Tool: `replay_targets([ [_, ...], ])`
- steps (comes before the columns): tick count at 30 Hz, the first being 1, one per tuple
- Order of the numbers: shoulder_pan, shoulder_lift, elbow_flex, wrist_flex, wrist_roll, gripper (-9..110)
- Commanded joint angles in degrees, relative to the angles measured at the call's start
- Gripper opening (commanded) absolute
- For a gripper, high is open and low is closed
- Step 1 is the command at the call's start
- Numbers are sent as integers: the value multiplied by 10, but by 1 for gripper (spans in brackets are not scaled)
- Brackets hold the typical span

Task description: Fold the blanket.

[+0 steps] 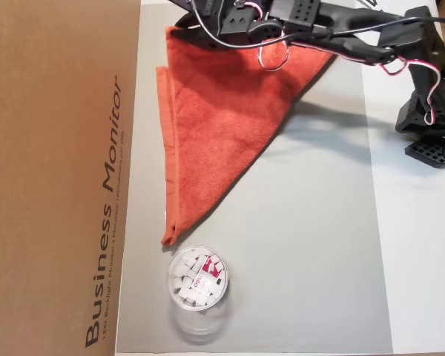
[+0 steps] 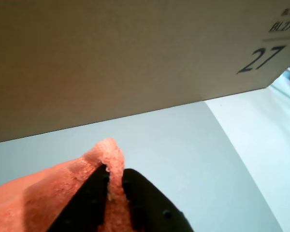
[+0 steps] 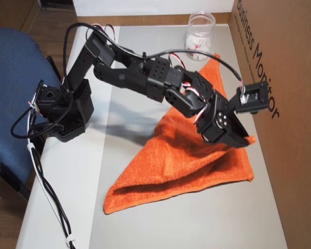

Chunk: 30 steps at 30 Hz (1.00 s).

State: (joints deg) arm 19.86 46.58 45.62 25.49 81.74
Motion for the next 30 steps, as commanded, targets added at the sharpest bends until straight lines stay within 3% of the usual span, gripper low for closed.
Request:
replay_targets([
  [1,9,-35,-76,-14,-1,0],
  [13,6,-206,-217,-14,-4,0],
  [25,5,-263,-236,-15,-9,0],
  [30,4,-265,-233,-15,-9,10],
])
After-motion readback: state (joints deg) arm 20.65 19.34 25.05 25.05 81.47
